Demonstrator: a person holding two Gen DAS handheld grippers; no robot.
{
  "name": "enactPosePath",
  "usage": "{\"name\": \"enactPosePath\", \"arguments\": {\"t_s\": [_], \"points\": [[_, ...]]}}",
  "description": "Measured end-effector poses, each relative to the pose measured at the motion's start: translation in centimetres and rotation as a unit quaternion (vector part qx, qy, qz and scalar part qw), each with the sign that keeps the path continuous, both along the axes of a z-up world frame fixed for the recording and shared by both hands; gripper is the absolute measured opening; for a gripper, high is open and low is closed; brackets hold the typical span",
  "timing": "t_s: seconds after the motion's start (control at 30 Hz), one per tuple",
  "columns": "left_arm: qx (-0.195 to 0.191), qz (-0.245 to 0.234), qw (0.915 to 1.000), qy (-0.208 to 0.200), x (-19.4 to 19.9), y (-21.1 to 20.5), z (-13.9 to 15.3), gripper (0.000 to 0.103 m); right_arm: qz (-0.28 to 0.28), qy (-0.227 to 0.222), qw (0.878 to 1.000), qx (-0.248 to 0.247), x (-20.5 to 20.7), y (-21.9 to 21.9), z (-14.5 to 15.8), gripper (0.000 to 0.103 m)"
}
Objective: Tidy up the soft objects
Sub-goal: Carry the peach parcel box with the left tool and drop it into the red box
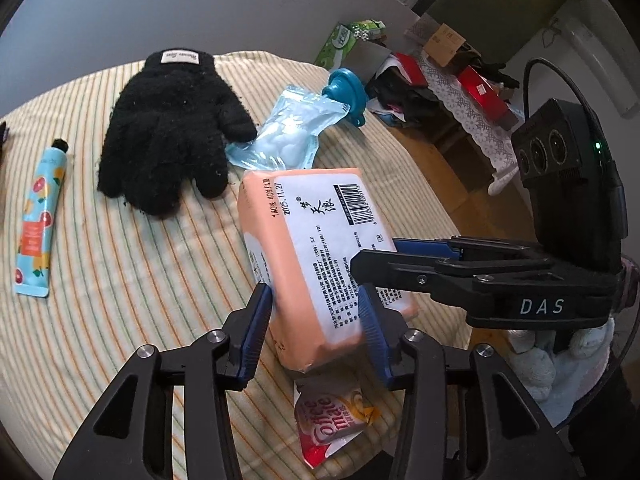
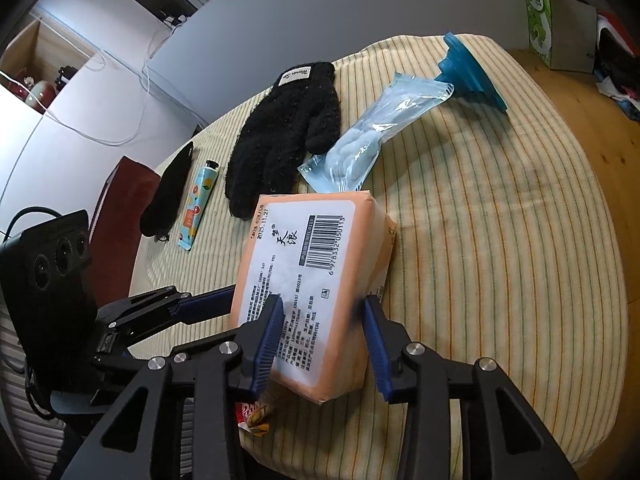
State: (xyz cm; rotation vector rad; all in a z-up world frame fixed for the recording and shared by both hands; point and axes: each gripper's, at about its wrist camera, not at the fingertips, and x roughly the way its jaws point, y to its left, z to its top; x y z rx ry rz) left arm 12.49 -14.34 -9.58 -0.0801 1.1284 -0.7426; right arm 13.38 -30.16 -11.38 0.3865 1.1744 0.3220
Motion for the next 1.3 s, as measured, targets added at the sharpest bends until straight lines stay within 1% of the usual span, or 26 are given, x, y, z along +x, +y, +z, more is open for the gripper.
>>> {"name": "enactPosePath", "arguments": {"t_s": [0.17, 0.37, 0.57, 0.8, 1.03, 1.2, 1.3], "points": [[-0.005, 0.005, 0.9998, -0.017, -0.6, 0.7, 1.2, 0.041, 0.002, -0.009, 1.000, -0.005, -0.4, 0.6, 1.2, 0.036], [-0.012, 0.021, 0.9988, -0.043, -1.5, 2.7, 3.4, 0.041, 0.019, -0.025, 0.999, -0.013, -0.8, 2.5, 3.6, 0.035], [-0.017, 0.051, 0.9961, -0.070, -2.2, 6.4, 5.3, 0.041, 0.041, -0.050, 0.998, -0.012, -0.5, 6.1, 6.1, 0.034], [-0.015, 0.094, 0.9918, -0.084, -2.0, 11.6, 6.5, 0.041, 0.075, -0.070, 0.995, -0.006, 0.8, 11.2, 8.2, 0.033], [-0.008, 0.155, 0.9822, -0.105, -1.9, 18.9, 8.6, 0.041, 0.126, -0.085, 0.988, 0.008, 2.8, 18.3, 9.9, 0.033], [0.001, 0.200, 0.9722, -0.121, -2.0, 24.2, 10.3, 0.041, 0.167, -0.100, 0.981, 0.018, 4.4, 24.7, 11.5, 0.033], [0.001, 0.231, 0.9648, -0.125, -2.2, 28.1, 10.9, 0.041, 0.192, -0.106, 0.975, 0.027, 5.3, 28.7, 12.2, 0.033]]}}
